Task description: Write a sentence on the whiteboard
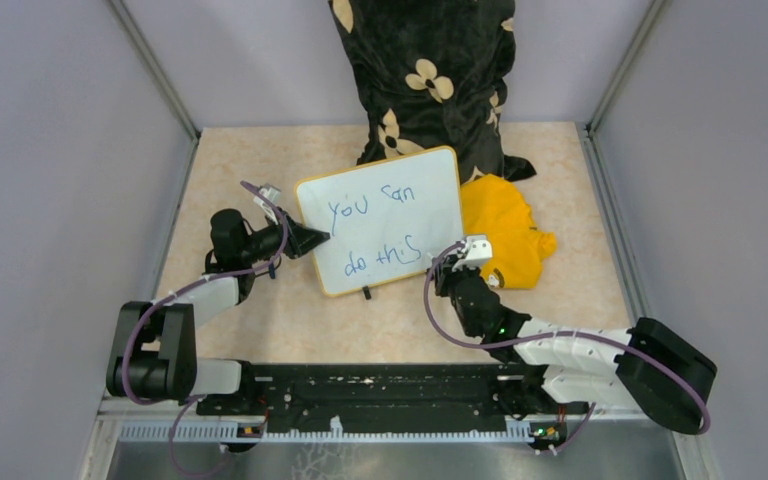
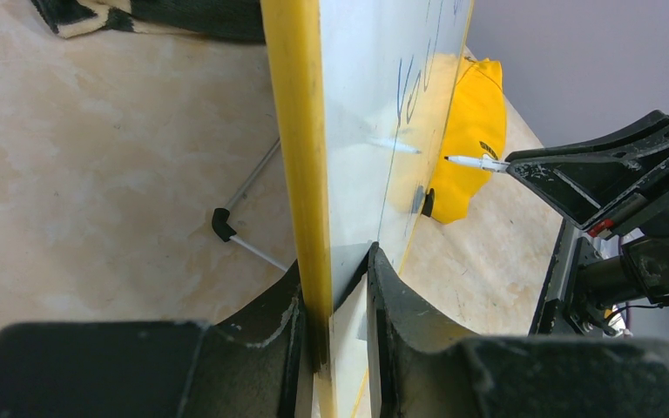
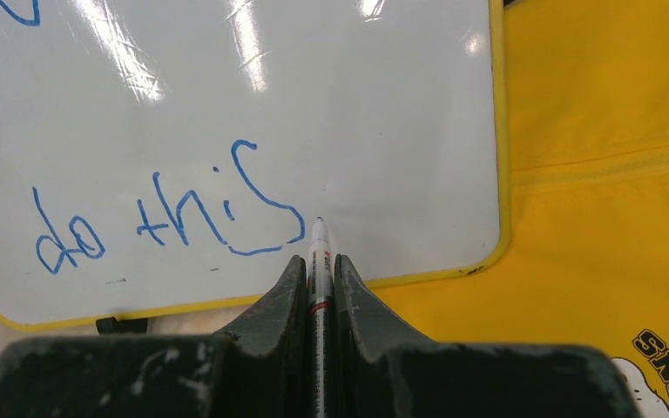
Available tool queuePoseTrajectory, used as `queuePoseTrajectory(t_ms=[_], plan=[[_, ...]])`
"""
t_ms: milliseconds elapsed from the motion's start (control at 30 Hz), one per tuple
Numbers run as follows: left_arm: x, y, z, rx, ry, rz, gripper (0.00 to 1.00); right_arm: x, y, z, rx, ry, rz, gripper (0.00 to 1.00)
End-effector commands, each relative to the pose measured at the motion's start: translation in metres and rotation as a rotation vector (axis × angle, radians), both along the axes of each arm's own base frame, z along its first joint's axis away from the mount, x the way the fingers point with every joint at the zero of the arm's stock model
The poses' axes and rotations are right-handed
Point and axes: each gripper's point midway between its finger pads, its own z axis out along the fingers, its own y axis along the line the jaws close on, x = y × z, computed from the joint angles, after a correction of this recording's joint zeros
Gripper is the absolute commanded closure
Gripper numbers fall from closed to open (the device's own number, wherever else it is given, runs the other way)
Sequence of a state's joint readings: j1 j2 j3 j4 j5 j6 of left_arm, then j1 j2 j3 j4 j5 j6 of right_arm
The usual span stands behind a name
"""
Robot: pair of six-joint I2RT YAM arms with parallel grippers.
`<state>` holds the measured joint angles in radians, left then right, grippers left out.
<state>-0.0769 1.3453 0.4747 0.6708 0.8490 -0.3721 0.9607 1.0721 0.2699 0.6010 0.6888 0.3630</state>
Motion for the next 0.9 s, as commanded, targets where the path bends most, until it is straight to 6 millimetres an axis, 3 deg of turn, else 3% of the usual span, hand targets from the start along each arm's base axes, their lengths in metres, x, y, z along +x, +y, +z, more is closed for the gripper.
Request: queuePoseTrajectory(t_ms=[0, 867], plan=[[0.0128, 0.012, -0.0238, 0.086, 0.016, 0.082, 1.0, 0.0084, 0.0075, 0.0234, 0.066, -0.039, -0.017, 1.0], [0.0133, 0.012, -0.0234, 0.086, 0.019, 0.083, 1.0, 0.0179, 0.0047, 0.0153, 0.064, -0.029, -0.038, 1.0]])
